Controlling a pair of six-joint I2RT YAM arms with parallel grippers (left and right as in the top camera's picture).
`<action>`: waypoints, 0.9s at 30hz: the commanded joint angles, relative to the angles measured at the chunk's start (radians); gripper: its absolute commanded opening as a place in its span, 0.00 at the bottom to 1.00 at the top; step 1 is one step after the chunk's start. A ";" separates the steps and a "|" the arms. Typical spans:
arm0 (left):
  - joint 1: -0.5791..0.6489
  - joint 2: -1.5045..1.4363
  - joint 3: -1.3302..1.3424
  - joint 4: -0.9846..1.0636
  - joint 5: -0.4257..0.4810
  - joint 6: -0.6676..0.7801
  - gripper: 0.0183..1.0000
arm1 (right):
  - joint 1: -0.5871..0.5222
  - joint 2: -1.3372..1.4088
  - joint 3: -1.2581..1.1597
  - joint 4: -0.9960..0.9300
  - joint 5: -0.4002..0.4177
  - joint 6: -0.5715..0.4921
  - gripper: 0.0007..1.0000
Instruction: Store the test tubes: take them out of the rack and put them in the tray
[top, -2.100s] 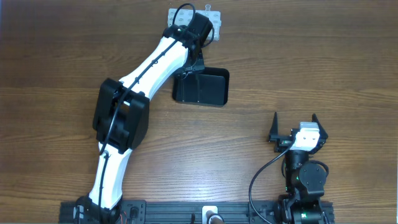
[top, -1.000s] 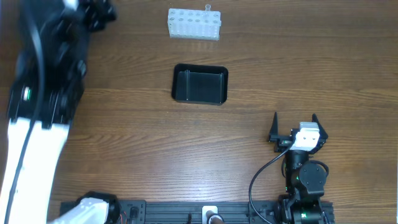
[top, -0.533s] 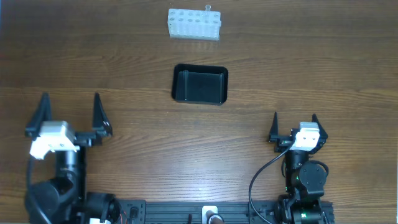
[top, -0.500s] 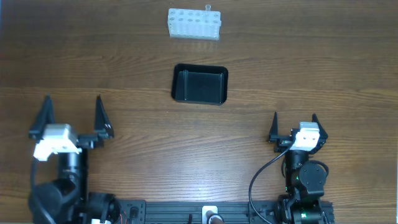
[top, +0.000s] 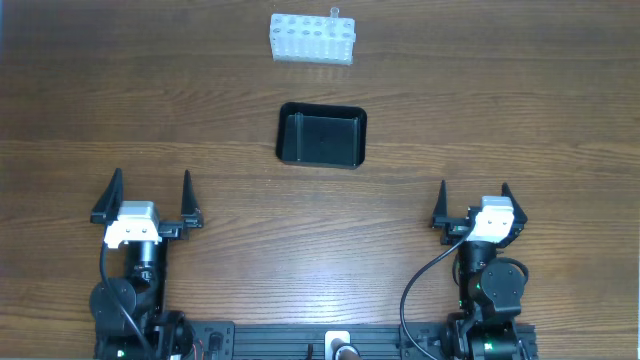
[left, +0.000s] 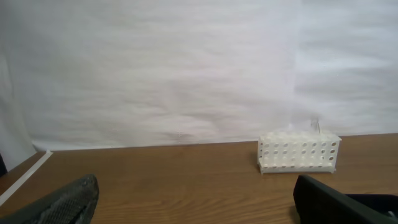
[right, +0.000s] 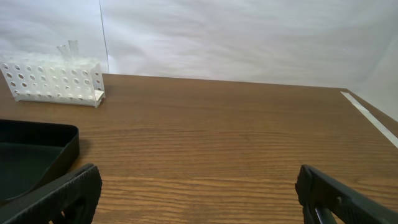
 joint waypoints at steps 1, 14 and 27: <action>0.005 -0.013 -0.003 0.007 0.011 0.014 1.00 | -0.006 -0.003 -0.005 -0.003 0.009 -0.001 0.99; 0.005 -0.013 -0.003 0.007 0.011 0.014 1.00 | -0.006 -0.002 -0.005 -0.007 -0.029 -0.001 0.99; 0.005 -0.013 -0.003 0.007 0.011 0.014 1.00 | -0.002 -0.003 -0.005 0.032 -0.014 0.000 0.99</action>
